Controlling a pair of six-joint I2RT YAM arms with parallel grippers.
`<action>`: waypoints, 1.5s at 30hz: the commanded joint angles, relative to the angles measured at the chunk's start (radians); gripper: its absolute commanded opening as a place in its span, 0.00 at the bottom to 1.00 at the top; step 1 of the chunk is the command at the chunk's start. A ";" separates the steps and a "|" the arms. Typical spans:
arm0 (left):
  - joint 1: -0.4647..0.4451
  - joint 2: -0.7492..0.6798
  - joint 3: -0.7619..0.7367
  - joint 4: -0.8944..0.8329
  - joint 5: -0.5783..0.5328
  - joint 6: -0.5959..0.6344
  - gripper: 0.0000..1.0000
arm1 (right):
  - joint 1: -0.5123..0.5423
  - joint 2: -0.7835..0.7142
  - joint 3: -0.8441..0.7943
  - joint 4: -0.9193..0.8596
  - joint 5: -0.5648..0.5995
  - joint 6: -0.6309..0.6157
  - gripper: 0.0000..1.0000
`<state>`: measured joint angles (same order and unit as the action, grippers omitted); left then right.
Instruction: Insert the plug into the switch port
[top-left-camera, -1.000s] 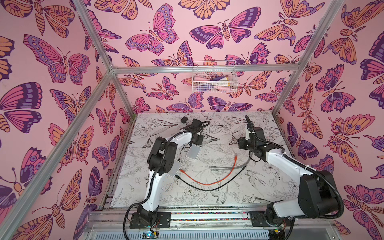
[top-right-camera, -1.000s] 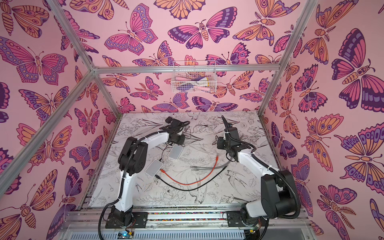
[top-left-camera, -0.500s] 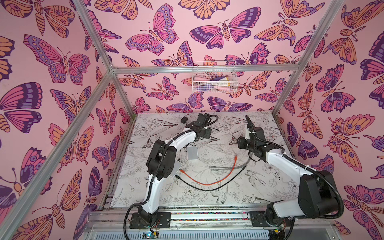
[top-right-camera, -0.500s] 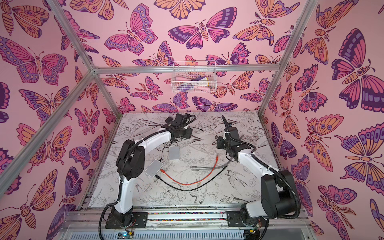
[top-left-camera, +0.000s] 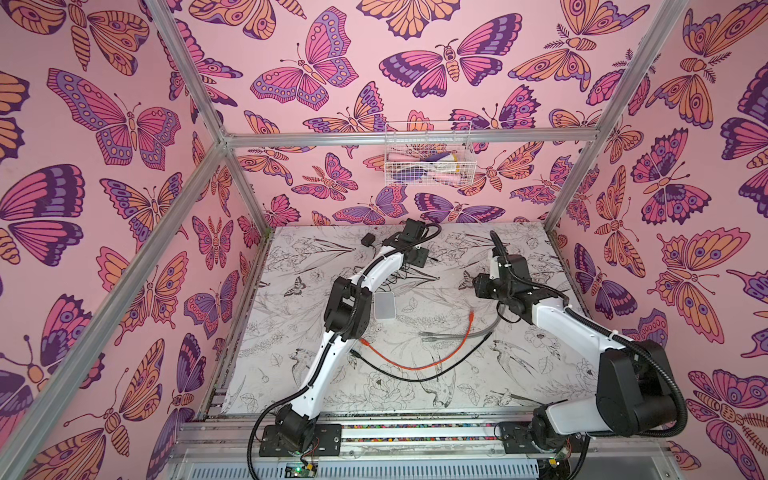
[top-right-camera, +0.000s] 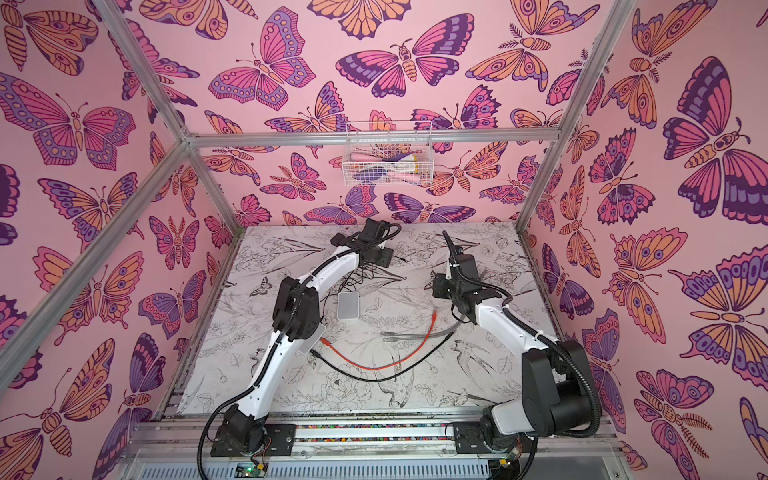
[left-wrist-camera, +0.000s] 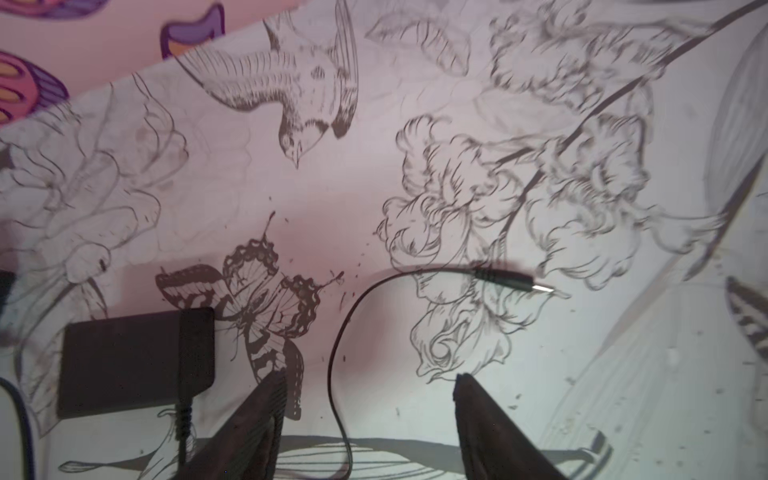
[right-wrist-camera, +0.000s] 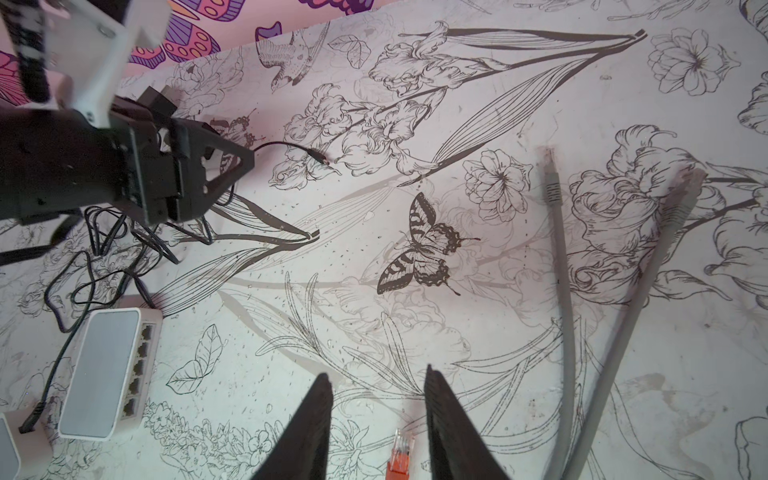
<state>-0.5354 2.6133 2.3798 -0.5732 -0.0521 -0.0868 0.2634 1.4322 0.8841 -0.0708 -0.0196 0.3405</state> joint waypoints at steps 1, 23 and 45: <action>0.021 -0.001 0.034 -0.059 0.011 -0.002 0.65 | -0.006 -0.020 -0.002 0.002 -0.005 -0.006 0.39; 0.045 0.108 0.096 -0.144 0.104 0.001 0.39 | -0.009 -0.017 -0.006 0.007 -0.007 0.004 0.38; -0.064 -0.194 -0.109 -0.110 0.058 0.248 0.00 | -0.079 -0.246 -0.092 -0.067 0.030 0.022 0.38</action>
<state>-0.5442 2.5805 2.3482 -0.7109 0.0704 0.0586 0.2138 1.2419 0.8108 -0.0998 0.0048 0.3439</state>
